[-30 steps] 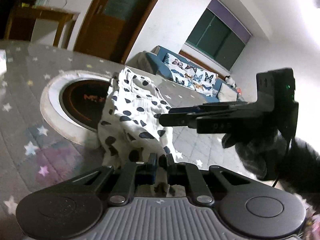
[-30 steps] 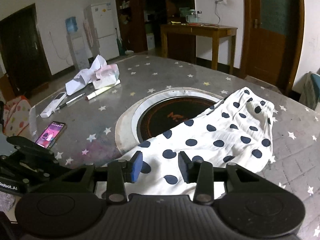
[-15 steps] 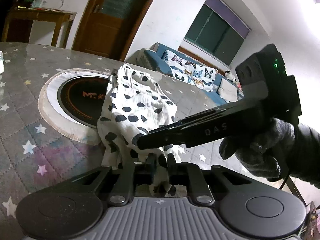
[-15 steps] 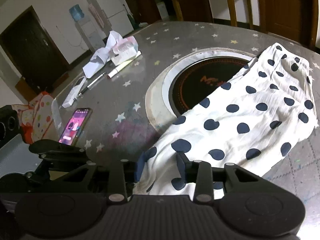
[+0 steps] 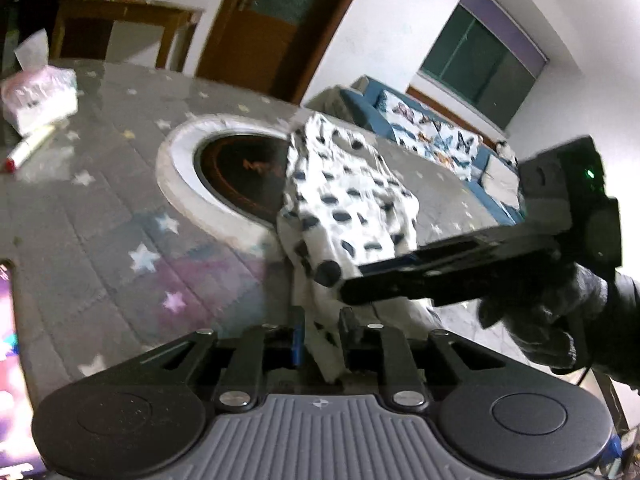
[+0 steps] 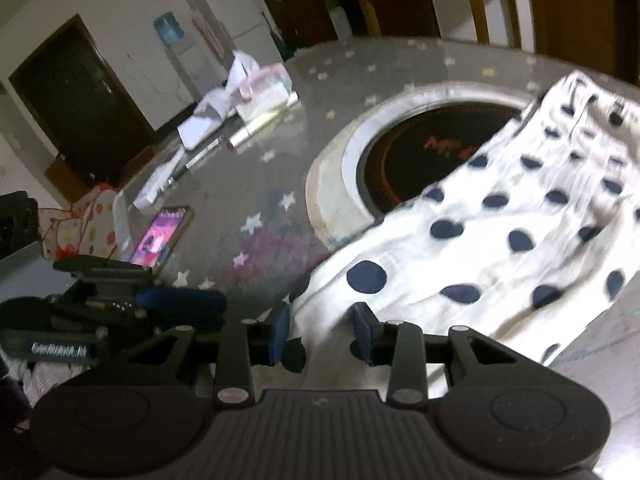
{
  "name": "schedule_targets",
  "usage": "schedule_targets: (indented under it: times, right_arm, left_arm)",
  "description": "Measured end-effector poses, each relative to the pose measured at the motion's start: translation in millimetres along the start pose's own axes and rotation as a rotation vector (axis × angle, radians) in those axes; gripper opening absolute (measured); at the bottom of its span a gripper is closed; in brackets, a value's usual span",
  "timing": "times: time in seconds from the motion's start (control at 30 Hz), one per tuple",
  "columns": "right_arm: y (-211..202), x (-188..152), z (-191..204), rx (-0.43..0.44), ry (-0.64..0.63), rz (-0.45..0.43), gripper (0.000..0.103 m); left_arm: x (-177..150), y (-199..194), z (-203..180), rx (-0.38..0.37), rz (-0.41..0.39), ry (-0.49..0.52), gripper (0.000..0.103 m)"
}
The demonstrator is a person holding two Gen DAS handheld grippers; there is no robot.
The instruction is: Fold clothes
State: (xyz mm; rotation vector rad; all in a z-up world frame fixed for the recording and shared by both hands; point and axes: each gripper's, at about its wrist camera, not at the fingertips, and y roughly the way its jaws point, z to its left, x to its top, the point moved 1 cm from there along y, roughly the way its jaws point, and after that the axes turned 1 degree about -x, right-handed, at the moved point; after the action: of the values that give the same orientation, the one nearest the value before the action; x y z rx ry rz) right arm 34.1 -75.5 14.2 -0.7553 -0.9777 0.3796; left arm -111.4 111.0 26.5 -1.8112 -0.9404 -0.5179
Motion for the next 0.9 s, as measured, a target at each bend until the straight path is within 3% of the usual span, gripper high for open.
schedule_targets:
  times: [0.2,0.37,0.47,0.63,0.8,0.9]
  right_arm:
    - [-23,4,-12,-0.132,-0.016,-0.085,0.036]
    - [-20,-11,-15,-0.224,-0.068,-0.082,0.038]
    - [-17,-23,-12,-0.246,-0.11,-0.083,0.044]
    - [-13,-44,-15,-0.264,-0.126,-0.091,0.049]
    - [-18,-61,-18,-0.268,-0.121,-0.122,0.05]
    - [-23,-62,-19,-0.273,-0.112,-0.116,0.051]
  left_arm:
    - [26,9,-18,-0.086,-0.07,0.008,0.019]
    - [38,50,-25,-0.12,-0.027,0.011,0.018]
    - [41,70,-21,-0.112,0.002,0.005,0.018]
    - [35,95,2,-0.036,0.065,-0.048,0.016]
    - [31,98,17,-0.049,0.07,-0.092,0.012]
    - [34,94,12,-0.038,0.068,-0.064,0.012]
